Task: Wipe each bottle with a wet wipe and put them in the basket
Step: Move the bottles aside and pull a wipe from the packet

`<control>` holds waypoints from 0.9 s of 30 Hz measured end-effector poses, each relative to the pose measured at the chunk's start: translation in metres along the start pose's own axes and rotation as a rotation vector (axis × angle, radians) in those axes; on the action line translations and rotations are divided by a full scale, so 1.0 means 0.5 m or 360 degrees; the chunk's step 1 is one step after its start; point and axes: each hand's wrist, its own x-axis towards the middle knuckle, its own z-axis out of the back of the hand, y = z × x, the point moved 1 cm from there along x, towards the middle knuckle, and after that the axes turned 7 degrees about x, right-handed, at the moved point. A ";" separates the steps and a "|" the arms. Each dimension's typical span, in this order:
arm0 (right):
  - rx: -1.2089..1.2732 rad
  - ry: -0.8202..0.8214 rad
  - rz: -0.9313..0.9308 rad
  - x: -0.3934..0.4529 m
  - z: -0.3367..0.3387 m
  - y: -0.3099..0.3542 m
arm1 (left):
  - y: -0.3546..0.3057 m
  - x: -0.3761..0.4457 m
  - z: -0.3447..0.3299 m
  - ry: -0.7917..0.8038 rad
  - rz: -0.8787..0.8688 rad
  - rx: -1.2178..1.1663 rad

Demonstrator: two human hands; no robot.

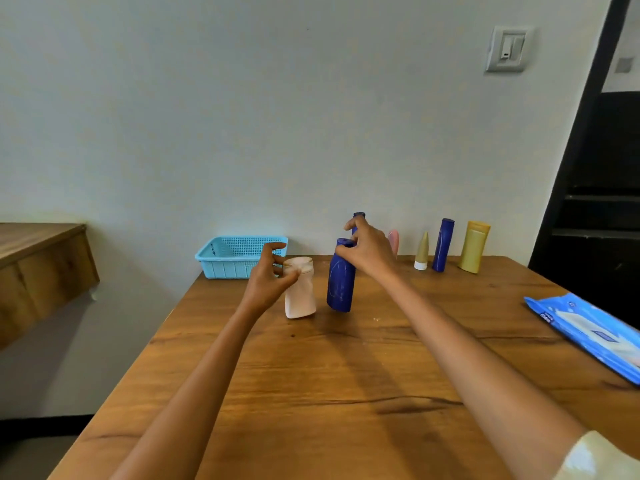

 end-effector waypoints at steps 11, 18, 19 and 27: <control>-0.0117 -0.0032 -0.0035 -0.030 -0.008 0.006 | -0.003 -0.027 0.033 0.0002 0.0044 0.0040; -0.0092 0.0077 -0.0057 -0.033 -0.003 -0.014 | 0.000 -0.032 0.018 -0.0072 0.0043 0.0091; -0.0091 0.0074 -0.0037 -0.036 -0.002 -0.016 | 0.000 -0.034 0.018 -0.0124 0.0014 0.0136; 0.0063 -0.0678 0.0350 -0.072 0.017 -0.075 | -0.121 -0.060 -0.023 -0.0562 -0.0641 0.0622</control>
